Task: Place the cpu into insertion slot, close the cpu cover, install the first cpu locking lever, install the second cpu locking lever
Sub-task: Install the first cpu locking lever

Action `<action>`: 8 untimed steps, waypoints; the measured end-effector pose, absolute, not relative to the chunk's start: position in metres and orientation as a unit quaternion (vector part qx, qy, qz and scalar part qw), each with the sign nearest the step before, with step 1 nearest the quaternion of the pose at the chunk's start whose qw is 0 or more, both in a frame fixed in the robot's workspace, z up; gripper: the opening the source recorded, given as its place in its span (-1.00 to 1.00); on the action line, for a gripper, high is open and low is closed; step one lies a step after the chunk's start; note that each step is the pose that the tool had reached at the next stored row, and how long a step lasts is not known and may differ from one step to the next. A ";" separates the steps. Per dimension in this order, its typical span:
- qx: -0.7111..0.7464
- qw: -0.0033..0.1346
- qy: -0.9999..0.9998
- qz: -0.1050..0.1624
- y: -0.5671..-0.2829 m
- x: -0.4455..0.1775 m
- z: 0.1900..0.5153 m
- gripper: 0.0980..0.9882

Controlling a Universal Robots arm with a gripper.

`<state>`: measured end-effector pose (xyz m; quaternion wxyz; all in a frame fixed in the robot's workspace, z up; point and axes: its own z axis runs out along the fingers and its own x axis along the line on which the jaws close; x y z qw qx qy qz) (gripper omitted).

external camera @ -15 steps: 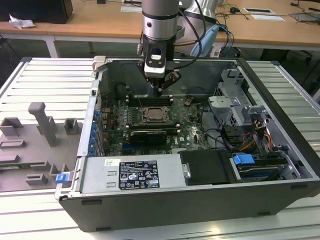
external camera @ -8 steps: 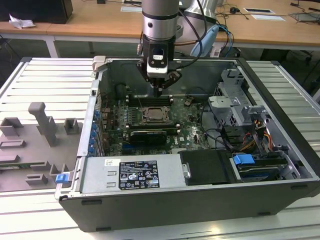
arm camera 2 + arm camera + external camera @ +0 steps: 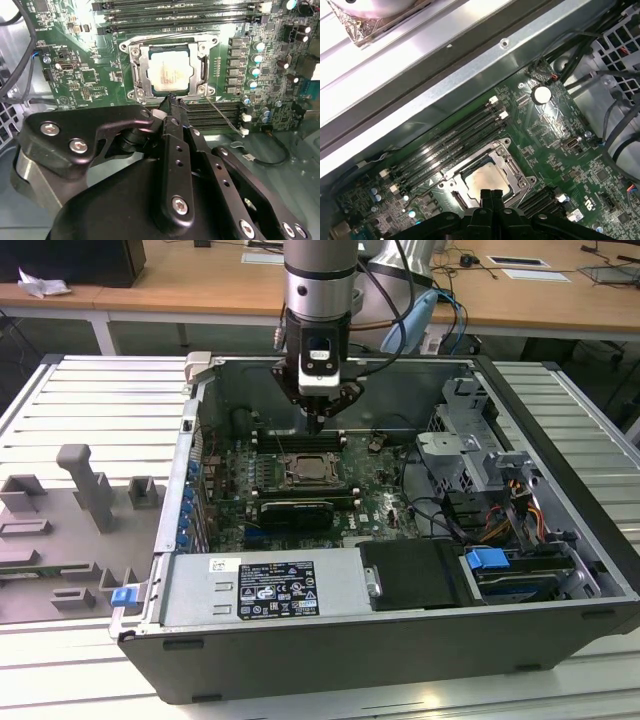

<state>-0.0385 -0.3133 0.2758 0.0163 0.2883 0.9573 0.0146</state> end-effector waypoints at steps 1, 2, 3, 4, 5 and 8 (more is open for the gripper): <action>0.284 0.016 0.959 0.015 -0.313 -0.039 0.276 -0.98; 0.280 0.016 0.960 0.015 -0.313 -0.038 0.276 -0.98; 0.274 0.016 0.961 0.015 -0.313 -0.039 0.276 -0.98; 0.272 0.016 0.962 0.015 -0.313 -0.039 0.276 -0.98; 0.270 0.016 0.963 0.015 -0.313 -0.038 0.276 -0.98; 0.260 0.016 0.965 0.015 -0.313 -0.039 0.276 -0.98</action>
